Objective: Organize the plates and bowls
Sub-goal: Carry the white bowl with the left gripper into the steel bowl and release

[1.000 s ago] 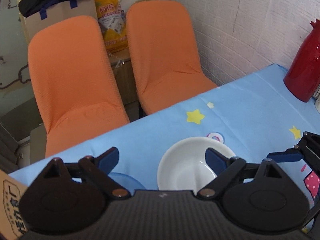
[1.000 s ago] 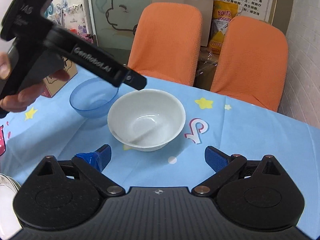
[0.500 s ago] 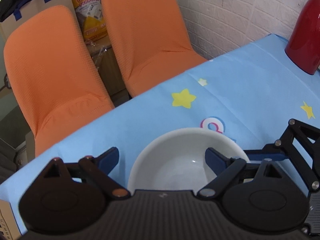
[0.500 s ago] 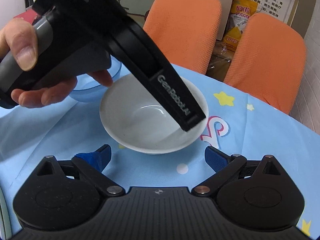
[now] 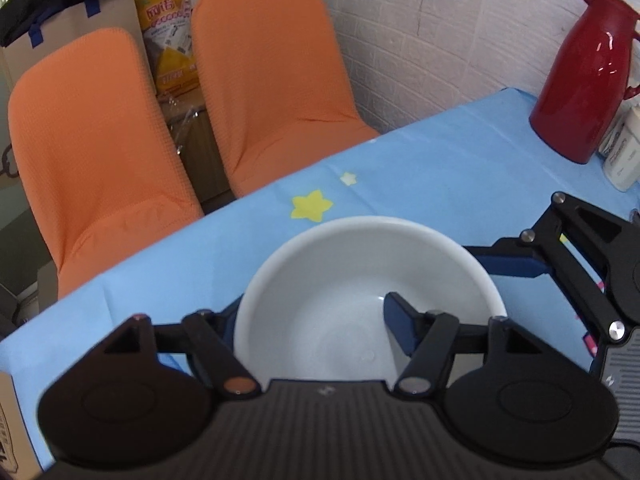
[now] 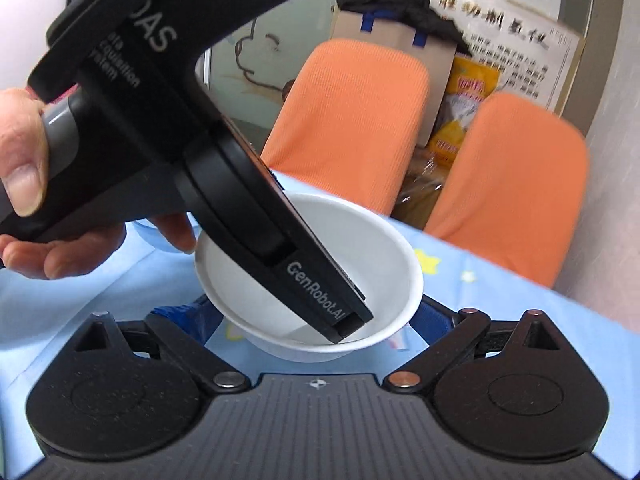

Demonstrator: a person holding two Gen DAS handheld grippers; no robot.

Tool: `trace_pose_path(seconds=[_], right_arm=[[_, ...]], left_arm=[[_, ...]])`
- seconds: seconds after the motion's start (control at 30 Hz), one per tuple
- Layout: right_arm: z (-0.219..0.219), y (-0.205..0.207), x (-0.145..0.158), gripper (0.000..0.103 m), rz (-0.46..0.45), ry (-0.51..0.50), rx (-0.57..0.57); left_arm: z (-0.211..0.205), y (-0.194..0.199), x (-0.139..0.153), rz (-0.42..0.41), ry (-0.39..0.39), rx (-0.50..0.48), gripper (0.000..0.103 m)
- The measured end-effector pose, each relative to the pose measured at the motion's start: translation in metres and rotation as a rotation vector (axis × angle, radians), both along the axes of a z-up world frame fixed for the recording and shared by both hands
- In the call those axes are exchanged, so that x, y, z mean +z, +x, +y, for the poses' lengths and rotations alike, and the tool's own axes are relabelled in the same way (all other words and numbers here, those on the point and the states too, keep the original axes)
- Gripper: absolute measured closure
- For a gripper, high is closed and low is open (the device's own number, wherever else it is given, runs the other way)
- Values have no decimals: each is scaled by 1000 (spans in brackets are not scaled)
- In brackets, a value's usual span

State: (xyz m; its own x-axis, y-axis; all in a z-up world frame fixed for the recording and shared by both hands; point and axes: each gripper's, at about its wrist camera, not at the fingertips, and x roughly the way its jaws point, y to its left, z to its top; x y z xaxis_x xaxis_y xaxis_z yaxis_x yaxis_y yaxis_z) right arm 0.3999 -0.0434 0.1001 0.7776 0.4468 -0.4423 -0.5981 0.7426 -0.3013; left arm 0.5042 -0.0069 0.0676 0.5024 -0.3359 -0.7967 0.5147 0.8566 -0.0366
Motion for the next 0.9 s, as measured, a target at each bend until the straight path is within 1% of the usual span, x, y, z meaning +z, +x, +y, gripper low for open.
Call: trace_pose_path(seconds=[0.07,0.2,0.33,0.43,0.53,0.6,0.7,0.8,0.87,0.9], right_arm=[[-8,-17,9,18,-20,-9,-4],[-27,-69,22,18,-41,-6,-8],[-35,-138,19,17,-52,21,-17],[-37,-184,6,16,-56,40,-45],[-39,-221,-10,16,-38,41,-84],[-46,-237,-21,16,-19,53,-105],[-55,-246,-37,15,9,73,-131],[-62,-249,-51,16,40,100,-146],[-63,-248,-58,16,31,92,-153],[-64,-246,-61,17,33,74,-164]], left_arm=[[-5,-21,14,-13,-17,-6,36],[-15,-72,36,-13,-52,-25,36],[-28,-135,46,3,-84,-49,35],[-40,-178,40,17,-92,-78,36],[-52,-214,26,26,-92,-99,35],[-59,-236,16,18,-78,-116,35],[-68,-255,1,-3,-41,-123,35],[-70,-262,-16,4,-20,-116,36],[-73,-264,-21,-56,36,-101,37],[-72,-264,-23,-75,51,-97,36]])
